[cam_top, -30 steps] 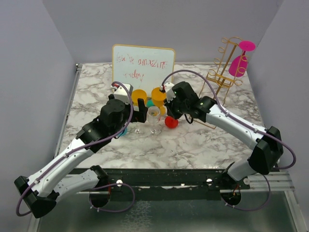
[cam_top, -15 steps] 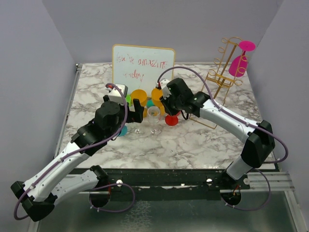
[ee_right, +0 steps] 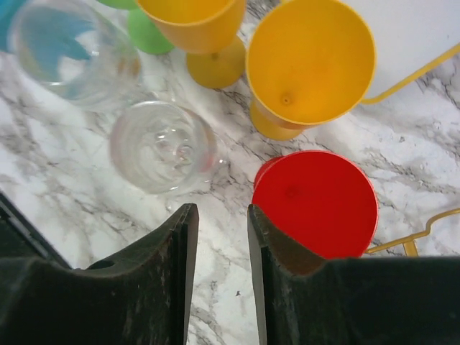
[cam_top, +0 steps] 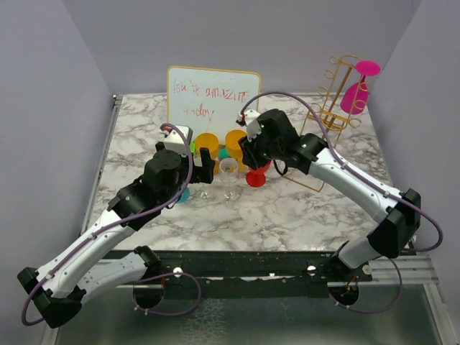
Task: Take the wine glass off the wine glass rack
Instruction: Place the wine glass at the center of the board, then pick up the wine glass from the wine rack.
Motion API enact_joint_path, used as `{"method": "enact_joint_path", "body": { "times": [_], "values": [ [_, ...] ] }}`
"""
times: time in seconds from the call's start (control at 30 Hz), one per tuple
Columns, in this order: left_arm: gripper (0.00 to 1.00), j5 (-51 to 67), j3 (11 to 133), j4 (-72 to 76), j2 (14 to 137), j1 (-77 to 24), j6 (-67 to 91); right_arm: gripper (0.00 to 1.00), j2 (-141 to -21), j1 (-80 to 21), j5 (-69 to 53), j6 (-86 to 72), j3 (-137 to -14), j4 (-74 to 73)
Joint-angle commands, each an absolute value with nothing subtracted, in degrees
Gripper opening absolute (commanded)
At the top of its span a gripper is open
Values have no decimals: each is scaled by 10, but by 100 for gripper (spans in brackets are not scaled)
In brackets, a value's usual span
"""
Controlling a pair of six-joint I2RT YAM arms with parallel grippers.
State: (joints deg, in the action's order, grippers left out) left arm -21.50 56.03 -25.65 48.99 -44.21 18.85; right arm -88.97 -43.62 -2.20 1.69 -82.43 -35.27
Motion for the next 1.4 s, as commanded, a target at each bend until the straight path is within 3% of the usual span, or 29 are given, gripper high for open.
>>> {"method": "enact_joint_path", "body": {
  "times": [0.0,0.27,0.43,0.6,0.73,0.8,1.07,1.37],
  "values": [
    [99,-196,576,-261,501,-438,184,41,-806,-441,-102,5,-842,-327],
    [99,-139,572,-242,509,-438,159,51,-667,-441,14,-9,-818,-249],
    [99,-137,566,-229,510,-438,160,51,-654,-441,147,-16,-871,-273],
    [99,-127,568,-226,518,-438,161,60,-658,-441,289,-5,-895,-265],
    [99,-121,571,-225,520,-438,161,46,-682,-425,368,12,-920,-267],
    [99,-123,573,-226,519,-438,161,51,-701,-398,367,2,-946,-282],
    [99,-124,572,-226,514,-438,161,55,-762,-174,199,-77,-1031,-335],
    [99,-112,557,-223,513,-438,169,58,-771,10,45,-187,-973,-283]
  ]
}}
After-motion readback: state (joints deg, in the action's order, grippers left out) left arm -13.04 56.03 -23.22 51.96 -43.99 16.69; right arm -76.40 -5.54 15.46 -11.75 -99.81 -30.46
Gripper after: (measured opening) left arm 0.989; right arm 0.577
